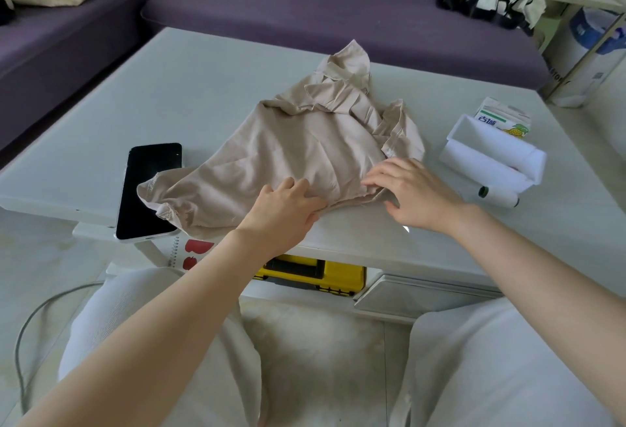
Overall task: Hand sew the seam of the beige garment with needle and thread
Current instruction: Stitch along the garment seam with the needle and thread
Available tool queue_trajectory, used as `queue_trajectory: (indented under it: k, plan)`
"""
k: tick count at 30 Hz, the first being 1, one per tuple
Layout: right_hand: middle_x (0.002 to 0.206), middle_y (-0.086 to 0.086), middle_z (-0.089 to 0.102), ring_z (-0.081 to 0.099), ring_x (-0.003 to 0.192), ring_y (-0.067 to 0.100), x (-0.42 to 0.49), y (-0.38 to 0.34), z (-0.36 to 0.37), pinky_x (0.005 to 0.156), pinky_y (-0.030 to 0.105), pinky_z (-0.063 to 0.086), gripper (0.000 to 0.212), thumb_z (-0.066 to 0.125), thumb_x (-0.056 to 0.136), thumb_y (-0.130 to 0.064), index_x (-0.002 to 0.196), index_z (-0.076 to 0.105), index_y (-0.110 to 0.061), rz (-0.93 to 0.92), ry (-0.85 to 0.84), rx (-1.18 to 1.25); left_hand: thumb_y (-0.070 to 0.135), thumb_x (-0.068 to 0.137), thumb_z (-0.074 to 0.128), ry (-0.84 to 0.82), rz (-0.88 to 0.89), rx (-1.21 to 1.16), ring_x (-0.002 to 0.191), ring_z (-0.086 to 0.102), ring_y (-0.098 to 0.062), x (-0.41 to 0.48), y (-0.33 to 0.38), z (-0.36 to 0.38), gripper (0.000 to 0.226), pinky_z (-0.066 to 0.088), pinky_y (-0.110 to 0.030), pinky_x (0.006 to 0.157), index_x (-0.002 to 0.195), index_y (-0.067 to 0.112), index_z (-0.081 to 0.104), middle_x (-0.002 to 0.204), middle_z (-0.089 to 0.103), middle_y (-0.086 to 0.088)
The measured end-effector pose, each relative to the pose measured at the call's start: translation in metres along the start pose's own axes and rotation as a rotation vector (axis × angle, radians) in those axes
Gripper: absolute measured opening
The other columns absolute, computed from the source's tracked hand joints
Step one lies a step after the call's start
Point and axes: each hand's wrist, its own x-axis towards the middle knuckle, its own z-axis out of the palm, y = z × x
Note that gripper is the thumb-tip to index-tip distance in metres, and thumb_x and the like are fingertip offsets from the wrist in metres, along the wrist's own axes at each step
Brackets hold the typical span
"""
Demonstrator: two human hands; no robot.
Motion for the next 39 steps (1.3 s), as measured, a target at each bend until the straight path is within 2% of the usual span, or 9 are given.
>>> queue_trajectory:
  k: [3,6,9,14,21,27,31,36,39]
  plan:
    - [0.102,0.002,0.063,0.057,0.101,0.027,0.004,0.002,0.004,0.088,0.034,0.038,0.036,0.073,0.073,-0.004,0.107,0.068,-0.014,0.049,0.094,-0.032,0.033,0.102,0.031,0.001,-0.02,0.003,0.103,0.042,-0.02,0.003,0.003,0.0,0.033,0.036,-0.033,0.077,0.131,0.032,0.047,0.112,0.043,-0.001]
    - [0.083,0.004,0.063,0.061,0.083,0.029,0.01,0.001,0.006,0.076,0.033,0.037,0.021,0.077,0.069,-0.002,0.086,0.07,-0.013,0.077,0.174,-0.024,0.036,0.101,0.032,0.019,-0.048,0.016,0.1,0.044,-0.02,0.007,0.007,0.001,0.032,0.035,-0.034,0.08,0.123,0.029,0.054,0.108,0.044,-0.001]
    - [0.071,0.006,0.062,0.061,0.071,0.031,0.015,-0.002,0.004,0.068,0.035,0.046,0.019,0.079,0.064,0.003,0.072,0.067,-0.009,0.122,0.187,0.031,0.036,0.1,0.035,0.071,-0.064,0.015,0.098,0.046,-0.021,0.011,0.012,0.001,0.032,0.034,-0.034,0.083,0.114,0.023,0.06,0.106,0.048,-0.001]
    - [0.078,0.01,0.062,0.06,0.073,0.031,0.016,-0.001,-0.005,0.065,0.028,0.04,0.012,0.069,0.072,0.008,0.076,0.067,-0.004,0.231,0.239,0.155,0.029,0.097,0.043,0.228,-0.099,-0.129,0.096,0.051,-0.023,0.029,0.019,0.005,0.023,0.035,-0.035,0.084,0.106,0.014,0.057,0.103,0.054,-0.002]
    - [0.083,0.007,0.061,0.06,0.081,0.026,0.014,0.001,-0.011,0.064,0.026,0.039,0.013,0.064,0.074,0.006,0.079,0.066,-0.007,0.276,0.316,0.222,0.025,0.094,0.05,0.302,-0.12,-0.215,0.098,0.053,-0.027,0.059,0.033,0.007,0.02,0.032,-0.034,0.076,0.106,0.01,0.057,0.107,0.057,-0.005]
    - [0.083,0.008,0.062,0.061,0.081,0.027,0.011,0.004,-0.011,0.063,0.025,0.04,0.014,0.067,0.074,0.006,0.082,0.066,-0.006,0.248,0.34,0.221,0.008,0.081,0.061,0.438,-0.083,-0.283,0.069,0.057,-0.032,0.07,0.041,0.007,0.006,0.03,-0.033,0.062,0.075,0.006,0.059,0.073,0.06,-0.008]
    - [0.086,0.008,0.063,0.062,0.08,0.025,0.008,0.008,-0.011,0.063,0.025,0.041,0.017,0.071,0.073,0.006,0.086,0.067,-0.005,0.26,0.325,0.22,0.001,0.078,0.06,0.457,-0.057,-0.313,0.066,0.052,-0.031,0.07,0.046,0.005,0.007,0.029,-0.031,0.063,0.075,0.006,0.056,0.072,0.056,-0.008]
    - [0.083,0.005,0.063,0.061,0.08,0.025,0.007,0.009,-0.012,0.06,0.024,0.035,0.011,0.071,0.074,0.001,0.08,0.067,-0.008,0.287,0.341,0.188,0.016,0.081,0.047,0.44,-0.012,-0.217,0.064,0.052,-0.03,0.07,0.047,0.01,0.016,0.033,-0.03,0.059,0.071,0.007,0.056,0.07,0.054,-0.007]
    - [0.082,0.004,0.063,0.058,0.078,0.021,0.008,0.008,-0.014,0.058,0.022,0.031,0.01,0.069,0.074,0.0,0.078,0.066,-0.009,0.305,0.378,0.215,0.028,0.081,0.06,0.385,-0.023,-0.176,0.076,0.055,-0.031,0.072,0.05,0.013,0.022,0.036,-0.035,0.066,0.085,0.007,0.06,0.083,0.058,-0.008]
